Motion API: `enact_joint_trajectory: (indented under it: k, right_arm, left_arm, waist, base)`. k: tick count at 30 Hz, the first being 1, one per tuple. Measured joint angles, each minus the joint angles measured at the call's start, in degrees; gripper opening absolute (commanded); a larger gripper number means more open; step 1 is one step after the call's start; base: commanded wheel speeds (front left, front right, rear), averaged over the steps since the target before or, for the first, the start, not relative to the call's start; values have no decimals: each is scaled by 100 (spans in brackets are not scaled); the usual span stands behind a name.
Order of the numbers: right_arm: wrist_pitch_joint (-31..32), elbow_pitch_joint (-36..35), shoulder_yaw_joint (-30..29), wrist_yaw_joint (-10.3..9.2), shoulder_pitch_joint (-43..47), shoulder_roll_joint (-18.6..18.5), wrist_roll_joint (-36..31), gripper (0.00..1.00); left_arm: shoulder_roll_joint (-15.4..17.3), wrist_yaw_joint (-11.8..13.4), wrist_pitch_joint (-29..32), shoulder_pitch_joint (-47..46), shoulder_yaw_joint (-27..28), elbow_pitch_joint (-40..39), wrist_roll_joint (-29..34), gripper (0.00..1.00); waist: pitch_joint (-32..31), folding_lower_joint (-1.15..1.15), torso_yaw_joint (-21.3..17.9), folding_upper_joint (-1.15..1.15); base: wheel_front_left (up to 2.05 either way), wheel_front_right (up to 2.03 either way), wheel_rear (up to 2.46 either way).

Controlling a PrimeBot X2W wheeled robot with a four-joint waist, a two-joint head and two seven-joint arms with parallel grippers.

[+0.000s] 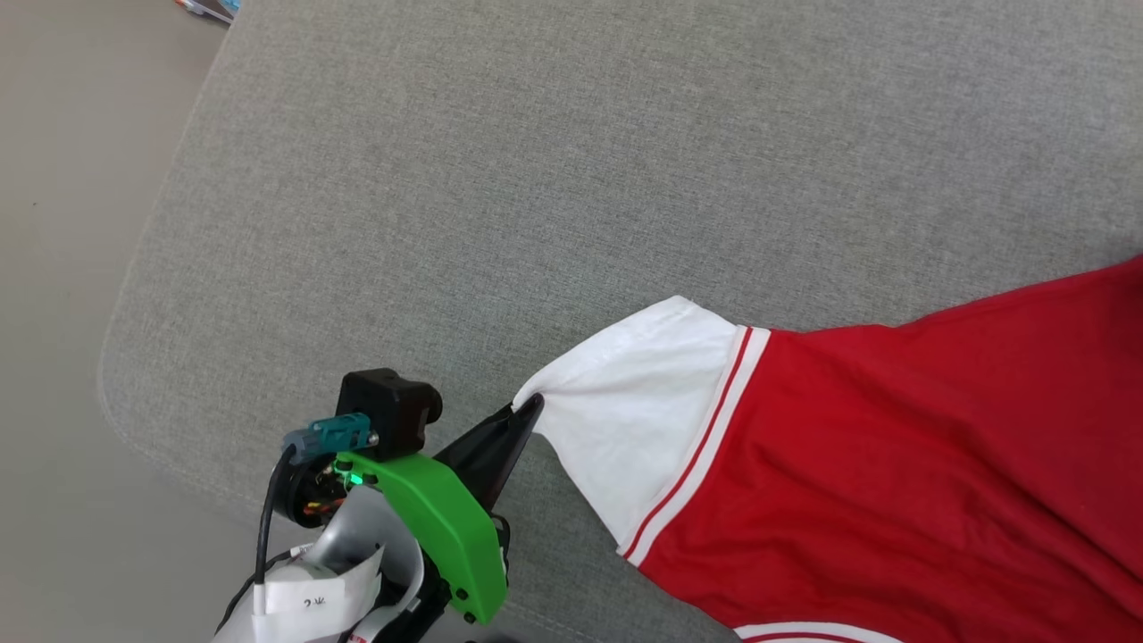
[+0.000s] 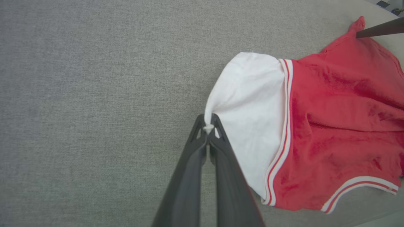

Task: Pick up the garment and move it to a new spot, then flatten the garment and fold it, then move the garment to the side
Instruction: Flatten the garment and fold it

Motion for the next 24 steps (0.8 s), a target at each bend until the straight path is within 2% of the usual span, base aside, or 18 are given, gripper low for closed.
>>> enact_joint_trajectory:
  k: [2,3,4,5,13,19,24]
  right_arm:
    - [-74,12,122,0,5,-104,-11,100]
    - [-120,13,201,0,12,-165,-18,82]
    - [-171,29,236,0,15,-191,-14,32]
    - [-213,58,237,0,15,-186,0,0]
    - [-800,298,282,0,11,-115,141,0]
    - [-1650,510,330,0,10,55,287,0]
    - [-2302,493,346,0,10,92,502,0]
  left_arm:
    - [-5,-9,-1,-18,4,23,-1,0]
    - [-8,-9,-3,-26,5,35,-1,0]
    - [-11,-9,-13,-34,3,46,-1,0]
    - [-14,-9,-18,-41,2,55,-1,0]
    - [-24,-8,-20,-55,13,143,-15,0]
    - [9,78,-131,-54,209,133,-63,0]
    - [198,140,-170,-53,481,-27,-89,0]
  waist:
    - [24,0,30,0]
    - [29,0,41,0]
    - [29,0,45,0]
    - [25,0,45,0]
    - [-118,0,15,0]
    - [-386,0,-62,0]
    - [-756,0,-208,0]
  base:
    - [0,0,0]
    - [0,0,0]
    - [0,0,0]
    - [0,0,0]
    - [0,0,0]
    - [0,0,0]
    - [0,0,0]
